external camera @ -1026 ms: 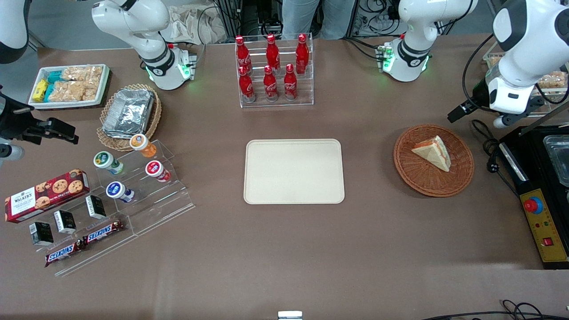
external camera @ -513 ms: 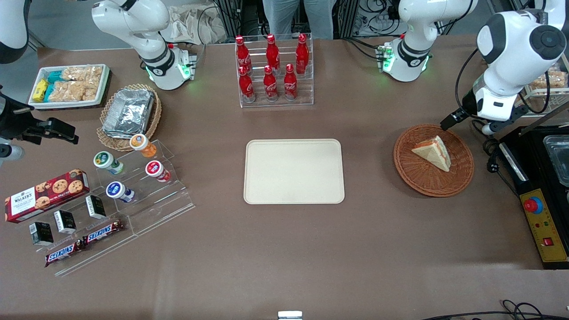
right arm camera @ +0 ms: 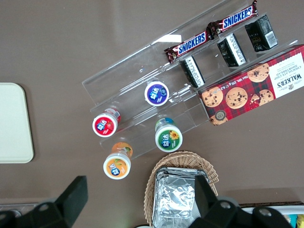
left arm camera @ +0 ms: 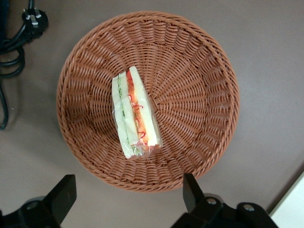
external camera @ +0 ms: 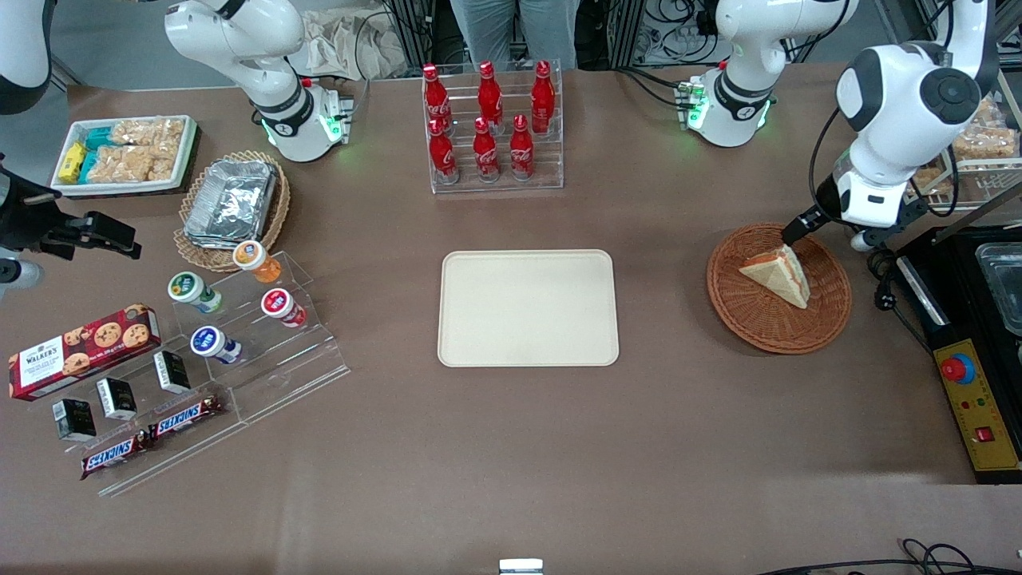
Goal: Place sandwich from basket to tray
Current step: 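Move the open left gripper down over the wrapped sandwich in the basket, then lower the left gripper around the sandwich and close on it, then lift the sandwich out of the basket with the left gripper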
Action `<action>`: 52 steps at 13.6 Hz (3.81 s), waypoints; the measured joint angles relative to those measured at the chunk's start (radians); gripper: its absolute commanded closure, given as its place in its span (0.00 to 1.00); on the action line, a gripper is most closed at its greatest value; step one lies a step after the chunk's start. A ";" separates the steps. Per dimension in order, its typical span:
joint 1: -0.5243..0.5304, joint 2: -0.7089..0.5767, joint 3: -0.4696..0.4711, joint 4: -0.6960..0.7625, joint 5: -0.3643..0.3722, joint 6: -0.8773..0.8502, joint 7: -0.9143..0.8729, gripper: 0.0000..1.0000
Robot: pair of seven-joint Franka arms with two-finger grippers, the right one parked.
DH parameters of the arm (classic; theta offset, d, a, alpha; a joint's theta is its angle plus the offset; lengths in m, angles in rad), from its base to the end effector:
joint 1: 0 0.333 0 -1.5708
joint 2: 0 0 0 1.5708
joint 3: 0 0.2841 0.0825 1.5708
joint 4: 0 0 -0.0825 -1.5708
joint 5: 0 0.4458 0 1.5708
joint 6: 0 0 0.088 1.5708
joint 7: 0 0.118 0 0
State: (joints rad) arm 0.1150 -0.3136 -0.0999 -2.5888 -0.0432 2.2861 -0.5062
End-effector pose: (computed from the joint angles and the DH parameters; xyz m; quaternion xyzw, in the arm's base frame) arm 0.4731 0.0096 0.2851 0.9618 0.2736 0.0046 0.0021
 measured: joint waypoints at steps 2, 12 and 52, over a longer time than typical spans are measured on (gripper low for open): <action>0.000 0.030 0.000 -0.003 0.000 0.031 -0.012 0.00; 0.000 0.156 0.000 -0.027 0.000 0.176 -0.052 0.00; 0.000 0.250 -0.001 -0.027 0.000 0.302 -0.137 1.00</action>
State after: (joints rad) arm 0.1149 -0.0633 -0.1011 -2.6162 -0.0428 2.5878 -0.6433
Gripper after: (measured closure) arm 0.678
